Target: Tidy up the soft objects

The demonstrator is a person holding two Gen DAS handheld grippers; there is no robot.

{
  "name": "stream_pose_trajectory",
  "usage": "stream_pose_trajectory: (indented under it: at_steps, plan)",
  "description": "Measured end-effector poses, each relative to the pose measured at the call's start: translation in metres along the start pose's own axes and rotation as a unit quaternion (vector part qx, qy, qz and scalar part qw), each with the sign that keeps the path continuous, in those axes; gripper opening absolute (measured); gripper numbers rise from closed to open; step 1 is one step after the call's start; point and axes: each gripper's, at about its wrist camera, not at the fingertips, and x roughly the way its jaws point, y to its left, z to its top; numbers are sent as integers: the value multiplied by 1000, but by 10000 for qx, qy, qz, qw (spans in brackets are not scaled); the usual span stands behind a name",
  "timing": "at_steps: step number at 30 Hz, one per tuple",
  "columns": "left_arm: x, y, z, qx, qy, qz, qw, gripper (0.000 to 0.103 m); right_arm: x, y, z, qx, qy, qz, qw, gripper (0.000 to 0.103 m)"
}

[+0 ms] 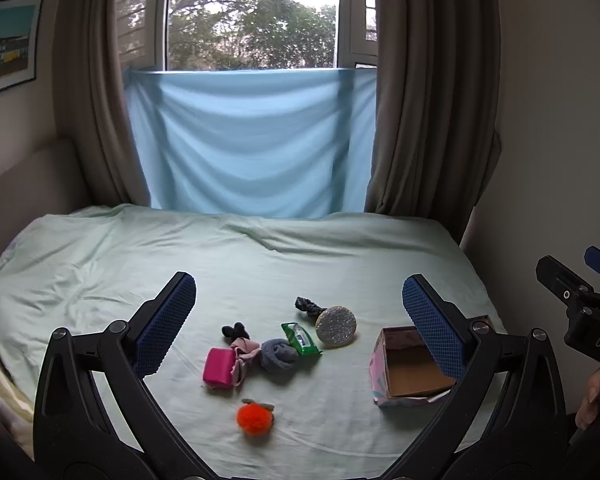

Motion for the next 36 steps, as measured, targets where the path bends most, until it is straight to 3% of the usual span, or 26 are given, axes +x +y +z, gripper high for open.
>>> stream_pose_trajectory:
  at_steps: [36]
  plan:
    - [4, -3, -2, 19, 26, 31, 10000, 103, 2, -2, -1, 63, -18, 90, 9999, 103]
